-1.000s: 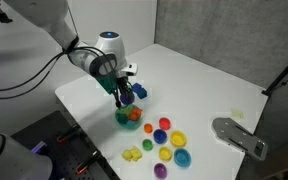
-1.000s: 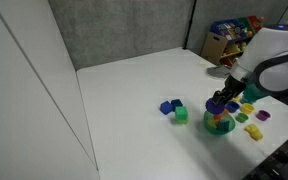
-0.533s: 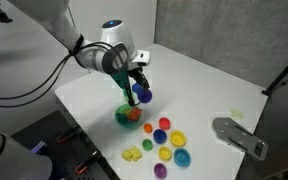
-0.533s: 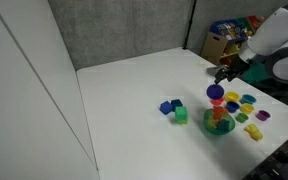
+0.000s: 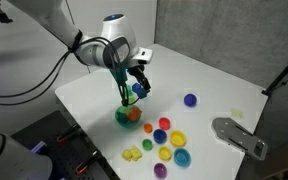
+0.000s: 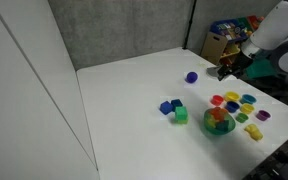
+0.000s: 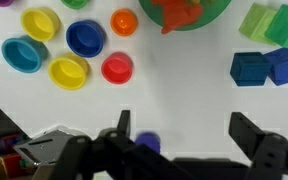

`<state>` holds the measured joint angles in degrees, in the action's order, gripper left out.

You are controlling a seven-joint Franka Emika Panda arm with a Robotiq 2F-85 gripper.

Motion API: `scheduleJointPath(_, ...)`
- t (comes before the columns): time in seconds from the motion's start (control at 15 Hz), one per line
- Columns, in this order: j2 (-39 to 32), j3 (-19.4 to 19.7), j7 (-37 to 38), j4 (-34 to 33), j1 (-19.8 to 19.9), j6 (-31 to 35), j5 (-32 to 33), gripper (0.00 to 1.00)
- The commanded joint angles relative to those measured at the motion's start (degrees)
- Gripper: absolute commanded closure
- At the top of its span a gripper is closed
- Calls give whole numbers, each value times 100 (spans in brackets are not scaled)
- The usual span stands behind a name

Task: Remove the small blue ball from the green bowl and put it on the table

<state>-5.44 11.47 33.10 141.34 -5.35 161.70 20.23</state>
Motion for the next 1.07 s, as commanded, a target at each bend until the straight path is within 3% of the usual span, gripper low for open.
scheduleJointPath(0.0, 708, -416, -248, 60, 131, -1132, -586, 0)
scheduleJointPath(0.47, 1885, -1059, -393, -116, 297, -3207, -1362, 0)
scheduleJointPath(1.0, 2588, -1177, -1760, -424, 336, -4900, -1902, 0)
